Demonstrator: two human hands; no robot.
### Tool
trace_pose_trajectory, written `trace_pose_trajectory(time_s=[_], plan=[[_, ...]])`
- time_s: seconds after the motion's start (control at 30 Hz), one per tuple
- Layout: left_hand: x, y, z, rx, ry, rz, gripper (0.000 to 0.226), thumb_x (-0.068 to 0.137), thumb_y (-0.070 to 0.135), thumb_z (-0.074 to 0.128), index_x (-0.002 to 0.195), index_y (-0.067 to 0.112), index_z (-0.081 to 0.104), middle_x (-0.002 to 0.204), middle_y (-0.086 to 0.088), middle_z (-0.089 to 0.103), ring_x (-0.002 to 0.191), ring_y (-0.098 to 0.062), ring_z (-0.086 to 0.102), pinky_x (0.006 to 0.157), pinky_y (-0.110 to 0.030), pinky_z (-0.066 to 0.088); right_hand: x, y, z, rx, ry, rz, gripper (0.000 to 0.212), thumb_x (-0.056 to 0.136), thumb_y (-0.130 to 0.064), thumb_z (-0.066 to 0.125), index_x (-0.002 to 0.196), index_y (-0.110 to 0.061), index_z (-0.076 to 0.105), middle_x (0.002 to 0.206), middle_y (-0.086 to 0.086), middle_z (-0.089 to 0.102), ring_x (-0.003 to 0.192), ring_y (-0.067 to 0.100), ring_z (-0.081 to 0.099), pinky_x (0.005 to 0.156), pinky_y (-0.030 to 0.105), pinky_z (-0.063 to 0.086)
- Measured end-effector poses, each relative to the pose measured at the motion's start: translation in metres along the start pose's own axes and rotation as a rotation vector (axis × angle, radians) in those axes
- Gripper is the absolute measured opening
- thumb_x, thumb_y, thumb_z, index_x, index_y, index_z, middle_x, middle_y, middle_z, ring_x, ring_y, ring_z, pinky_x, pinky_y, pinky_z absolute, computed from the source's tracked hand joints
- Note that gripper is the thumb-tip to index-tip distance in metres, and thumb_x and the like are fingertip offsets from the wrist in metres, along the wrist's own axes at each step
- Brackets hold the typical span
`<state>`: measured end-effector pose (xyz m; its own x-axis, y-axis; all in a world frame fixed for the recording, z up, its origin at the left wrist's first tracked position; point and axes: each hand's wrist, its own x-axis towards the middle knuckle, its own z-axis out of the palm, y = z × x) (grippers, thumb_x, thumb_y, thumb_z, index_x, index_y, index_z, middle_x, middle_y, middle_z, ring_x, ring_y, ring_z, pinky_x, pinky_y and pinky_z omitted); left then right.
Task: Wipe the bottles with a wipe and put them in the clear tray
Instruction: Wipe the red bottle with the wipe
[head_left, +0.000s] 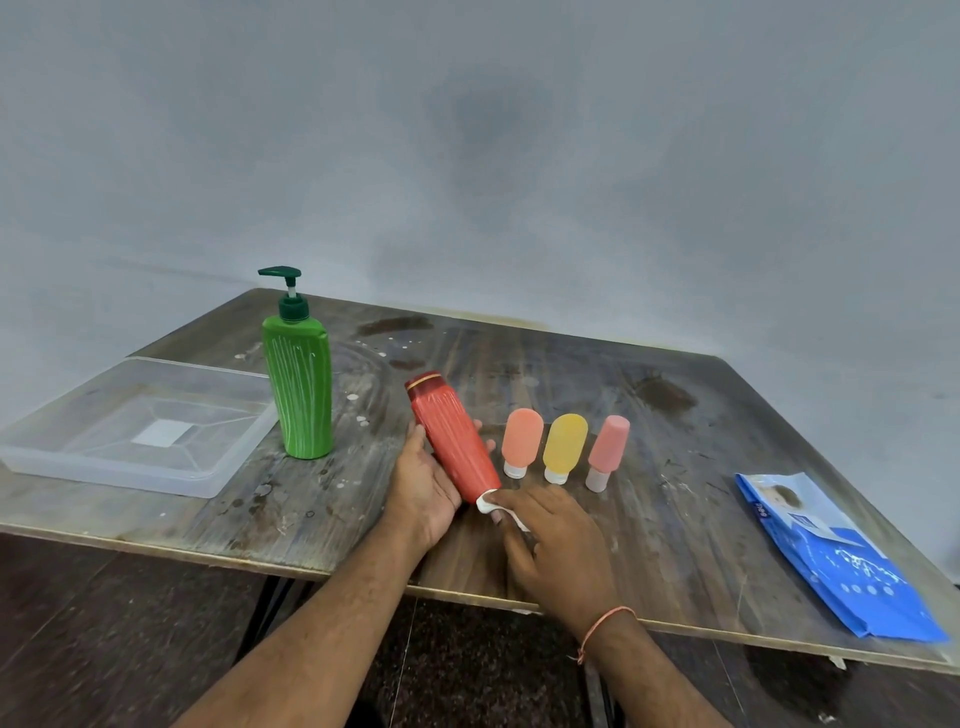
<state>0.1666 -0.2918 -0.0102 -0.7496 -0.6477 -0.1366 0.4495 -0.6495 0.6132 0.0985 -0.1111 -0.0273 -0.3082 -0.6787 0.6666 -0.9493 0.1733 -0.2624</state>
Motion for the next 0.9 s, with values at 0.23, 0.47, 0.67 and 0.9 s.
trace_pose_trajectory(time_s=[0.23, 0.47, 0.67, 0.9], plan=[[-0.003, 0.003, 0.001, -0.028, -0.012, -0.046, 0.053, 0.109, 0.052, 0.038, 0.142, 0.016, 0.057, 0.133, -0.020, 0.069, 0.119, -0.044, 0.068, 0.103, -0.061, 0.050, 0.000, -0.001, -0.002, -0.001, -0.022, 0.001, 0.028, 0.099, -0.025, 0.072, 0.126, -0.034, 0.074, 0.120, -0.017, 0.072, 0.102, 0.011, 0.064, 0.083, 0.032, 0.056], [-0.008, 0.000, 0.005, 0.000, 0.010, -0.013, 0.060, 0.105, 0.055, 0.037, 0.126, 0.007, 0.066, 0.104, -0.015, 0.070, 0.086, -0.027, 0.068, 0.072, -0.043, 0.054, 0.002, -0.007, -0.004, 0.002, -0.028, -0.027, 0.029, 0.098, -0.024, 0.075, 0.127, -0.032, 0.075, 0.121, -0.017, 0.073, 0.107, 0.007, 0.063, 0.091, 0.021, 0.052], [-0.008, -0.004, 0.010, 0.178, 0.011, -0.047, 0.069, 0.105, 0.060, 0.035, 0.123, 0.001, 0.066, 0.096, -0.014, 0.073, 0.080, -0.024, 0.069, 0.070, -0.041, 0.056, 0.009, -0.009, 0.001, 0.028, -0.007, -0.093, 0.028, 0.095, -0.021, 0.078, 0.121, -0.031, 0.077, 0.116, -0.016, 0.075, 0.107, 0.006, 0.064, 0.091, 0.020, 0.050], [-0.014, -0.002, 0.014, 0.255, -0.069, -0.080, 0.066, 0.108, 0.055, 0.029, 0.109, 0.004, 0.070, 0.093, -0.015, 0.072, 0.076, -0.023, 0.068, 0.072, -0.037, 0.055, 0.016, -0.006, 0.012, -0.023, -0.031, -0.141, 0.019, 0.098, -0.029, 0.069, 0.115, -0.030, 0.078, 0.102, -0.009, 0.073, 0.091, 0.018, 0.067, 0.076, 0.037, 0.056]])
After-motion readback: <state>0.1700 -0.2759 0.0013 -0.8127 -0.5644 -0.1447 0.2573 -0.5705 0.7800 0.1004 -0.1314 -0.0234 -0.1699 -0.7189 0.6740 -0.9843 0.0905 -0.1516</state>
